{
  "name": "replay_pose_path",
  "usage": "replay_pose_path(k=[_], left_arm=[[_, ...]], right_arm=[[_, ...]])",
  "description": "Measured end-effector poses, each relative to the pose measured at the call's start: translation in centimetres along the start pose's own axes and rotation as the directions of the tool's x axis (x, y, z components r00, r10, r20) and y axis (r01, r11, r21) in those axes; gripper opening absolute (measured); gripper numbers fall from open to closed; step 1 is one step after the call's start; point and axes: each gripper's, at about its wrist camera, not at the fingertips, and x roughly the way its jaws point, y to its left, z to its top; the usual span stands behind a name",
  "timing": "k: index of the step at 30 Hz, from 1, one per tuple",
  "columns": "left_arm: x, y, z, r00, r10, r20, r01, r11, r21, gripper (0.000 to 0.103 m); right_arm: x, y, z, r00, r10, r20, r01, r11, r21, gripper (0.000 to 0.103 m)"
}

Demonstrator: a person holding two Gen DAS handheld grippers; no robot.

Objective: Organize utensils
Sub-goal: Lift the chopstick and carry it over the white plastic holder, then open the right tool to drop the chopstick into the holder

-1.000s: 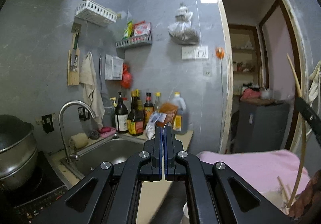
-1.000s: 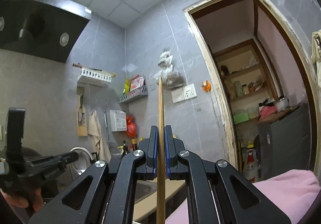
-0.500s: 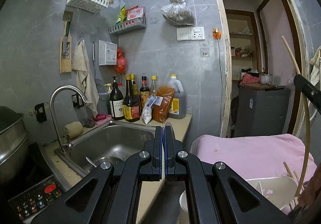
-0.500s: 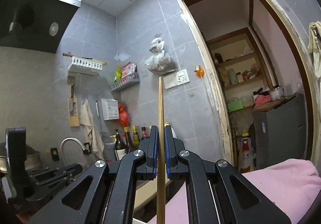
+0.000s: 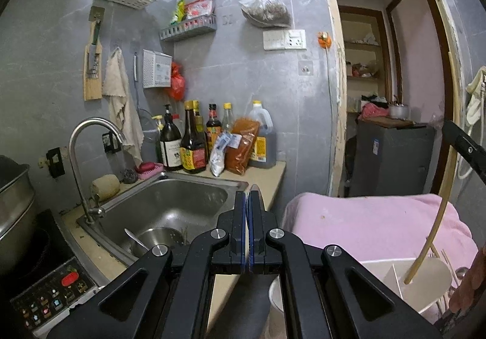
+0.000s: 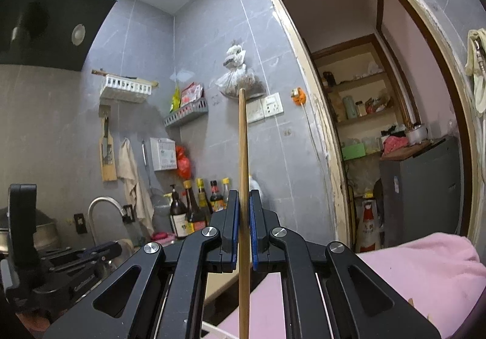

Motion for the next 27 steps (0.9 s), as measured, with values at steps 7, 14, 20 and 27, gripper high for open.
replay_pose_path(k=[7,14,20,27], left_arm=[[0.3,-0.6,-0.9,0.993,-0.098,-0.067,0.097,0.995,-0.019,0.001],[-0.4,-0.9,-1.3,0.97,-0.221,-0.101,0.213,0.973,-0.085,0.012],[-2.3,-1.0,-0.4,0.959,-0.282,-0.025,0.276,0.951,-0.136,0.041],[-4.9,-2.3,1.3,0.945,-0.319,0.064,0.326,0.933,-0.151,0.073]], right_arm=[[-0.4,0.4,-1.4,0.996,0.015,-0.088,-0.019,0.999,-0.037,0.005],[-1.4,0.4,-2.0,0.991,0.021,-0.134,-0.029,0.998,-0.053,0.014],[-3.2,-0.2,-0.3,0.995,0.029,-0.094,-0.034,0.998,-0.053,0.029],[-6.6,-1.6,2.8,1.0,-0.006,0.002,0.007,0.997,-0.072,0.08]])
